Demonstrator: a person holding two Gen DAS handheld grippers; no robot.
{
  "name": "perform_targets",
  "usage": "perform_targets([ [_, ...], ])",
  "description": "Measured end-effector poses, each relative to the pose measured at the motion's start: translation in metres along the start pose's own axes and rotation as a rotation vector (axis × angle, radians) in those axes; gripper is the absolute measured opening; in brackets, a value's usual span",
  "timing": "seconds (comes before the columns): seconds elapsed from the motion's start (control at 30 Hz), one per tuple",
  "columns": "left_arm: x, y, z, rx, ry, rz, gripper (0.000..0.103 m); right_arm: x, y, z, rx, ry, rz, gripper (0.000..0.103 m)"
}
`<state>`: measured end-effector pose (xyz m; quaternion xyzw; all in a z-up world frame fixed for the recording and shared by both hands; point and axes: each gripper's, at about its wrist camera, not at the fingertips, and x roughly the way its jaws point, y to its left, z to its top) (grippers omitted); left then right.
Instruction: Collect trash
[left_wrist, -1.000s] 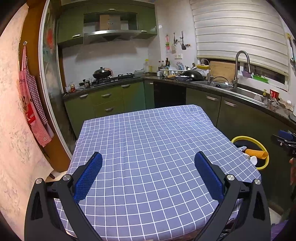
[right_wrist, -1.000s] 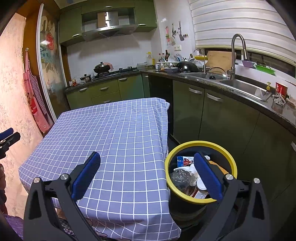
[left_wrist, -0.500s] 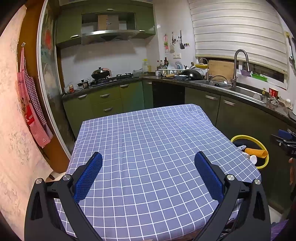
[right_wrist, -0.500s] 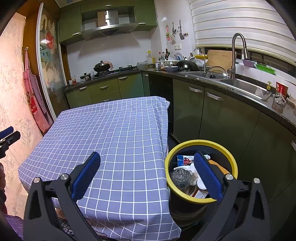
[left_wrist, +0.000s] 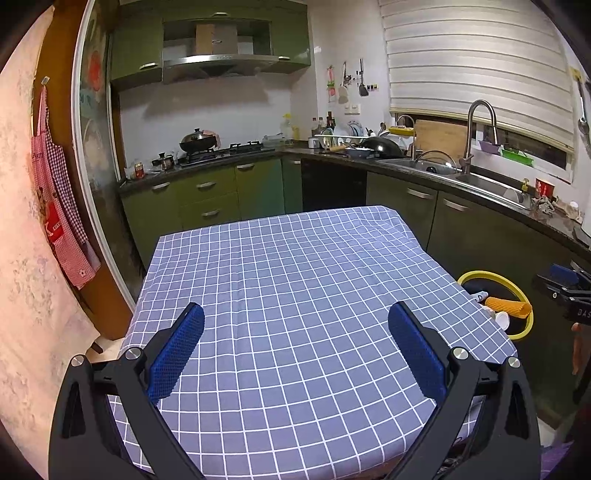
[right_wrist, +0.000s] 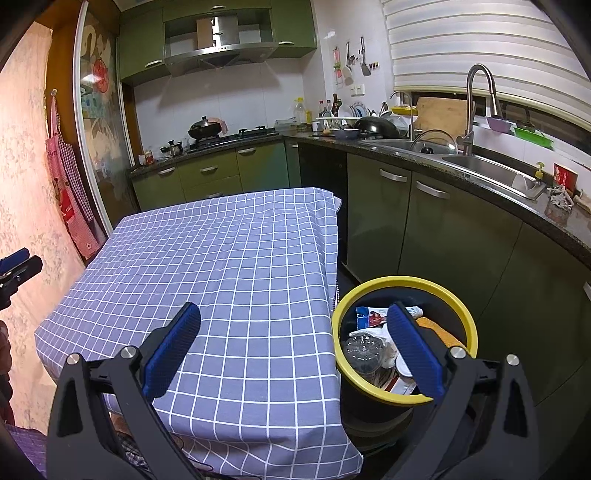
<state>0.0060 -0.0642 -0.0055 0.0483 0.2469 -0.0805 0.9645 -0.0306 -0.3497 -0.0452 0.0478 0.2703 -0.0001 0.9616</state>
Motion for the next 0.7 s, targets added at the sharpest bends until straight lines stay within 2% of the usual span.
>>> perform_targets([
  [0.37,0.02,0.001,0.005,0.004,0.013,0.008,0.098,0.009,0.003,0.005,-0.014,0.019,-0.012,0.096],
  [0.7,0.105,0.035,0.018,-0.043,0.133,0.019,0.098,0.06,0.016,0.032,-0.089,0.085,-0.036,0.096],
])
